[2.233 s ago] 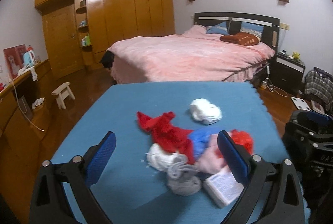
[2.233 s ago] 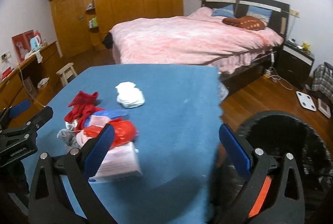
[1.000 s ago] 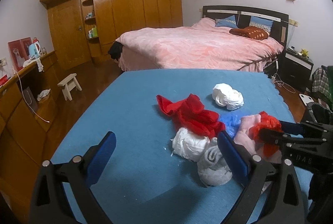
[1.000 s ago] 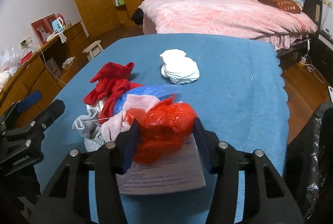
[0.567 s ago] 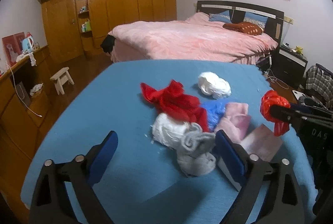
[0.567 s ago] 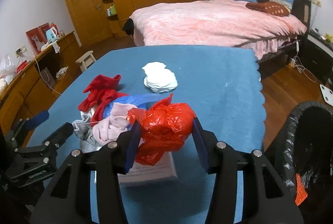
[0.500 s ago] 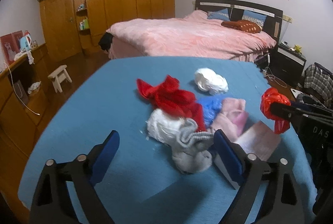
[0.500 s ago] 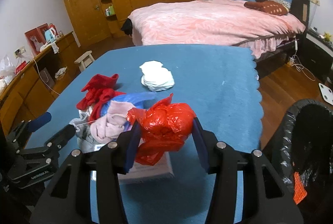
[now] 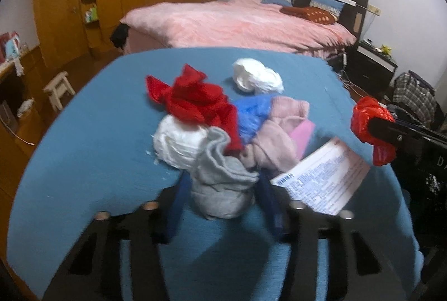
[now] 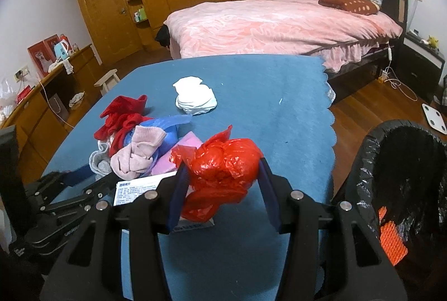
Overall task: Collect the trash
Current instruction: 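Grasp the grey sock with the left tool while the right tool holds the red bag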
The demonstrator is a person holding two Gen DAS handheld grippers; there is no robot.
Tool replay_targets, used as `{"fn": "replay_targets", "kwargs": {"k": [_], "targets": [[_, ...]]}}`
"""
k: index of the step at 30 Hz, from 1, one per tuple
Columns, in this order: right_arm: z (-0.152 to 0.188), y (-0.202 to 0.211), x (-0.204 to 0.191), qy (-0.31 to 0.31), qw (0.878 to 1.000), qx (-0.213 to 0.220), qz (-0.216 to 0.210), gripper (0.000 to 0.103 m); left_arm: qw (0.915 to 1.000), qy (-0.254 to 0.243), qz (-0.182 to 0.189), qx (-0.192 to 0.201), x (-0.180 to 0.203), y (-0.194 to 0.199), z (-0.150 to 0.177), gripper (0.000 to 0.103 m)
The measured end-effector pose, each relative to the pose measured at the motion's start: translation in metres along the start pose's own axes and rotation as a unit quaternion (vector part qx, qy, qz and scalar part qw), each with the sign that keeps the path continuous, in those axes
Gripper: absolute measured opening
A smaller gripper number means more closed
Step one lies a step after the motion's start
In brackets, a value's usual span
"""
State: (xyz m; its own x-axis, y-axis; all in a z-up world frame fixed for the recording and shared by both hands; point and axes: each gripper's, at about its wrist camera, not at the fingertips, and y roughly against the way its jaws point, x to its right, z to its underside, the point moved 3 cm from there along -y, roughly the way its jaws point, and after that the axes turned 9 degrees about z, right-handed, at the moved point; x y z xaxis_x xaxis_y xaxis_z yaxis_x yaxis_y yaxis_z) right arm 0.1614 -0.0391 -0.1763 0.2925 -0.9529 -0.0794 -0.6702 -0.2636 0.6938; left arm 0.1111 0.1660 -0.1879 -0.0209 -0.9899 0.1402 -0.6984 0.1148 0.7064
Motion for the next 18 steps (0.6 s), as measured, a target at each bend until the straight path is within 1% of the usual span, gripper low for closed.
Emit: {"fn": "replay_targets", "kwargs": {"k": [1,5,9,10,18], "targets": [[0.001,0.001,0.000,0.000,1.000,0.000,0.000,0.047,1.0000,0.002,0.000,0.001,-0.001,0.000,0.000,0.041],[0.001,0.003,0.000,0.002,1.000,0.001,0.001,0.047,0.9999,0.015,0.002,0.007,-0.005,0.004,0.000,0.035],[-0.001,0.008,0.000,0.002,1.000,0.008,0.002,0.047,0.9998,0.008,-0.001,0.018,-0.003,0.014,-0.003,0.028],[-0.001,0.010,0.001,0.002,1.000,0.009,0.001,0.047,0.9998,0.007,-0.002,0.021,-0.002,0.017,-0.004,0.024],[-0.002,0.019,0.002,0.001,1.000,0.014,0.000,0.047,0.9986,-0.004,0.002,0.053,0.005,0.042,-0.020,0.023]]}}
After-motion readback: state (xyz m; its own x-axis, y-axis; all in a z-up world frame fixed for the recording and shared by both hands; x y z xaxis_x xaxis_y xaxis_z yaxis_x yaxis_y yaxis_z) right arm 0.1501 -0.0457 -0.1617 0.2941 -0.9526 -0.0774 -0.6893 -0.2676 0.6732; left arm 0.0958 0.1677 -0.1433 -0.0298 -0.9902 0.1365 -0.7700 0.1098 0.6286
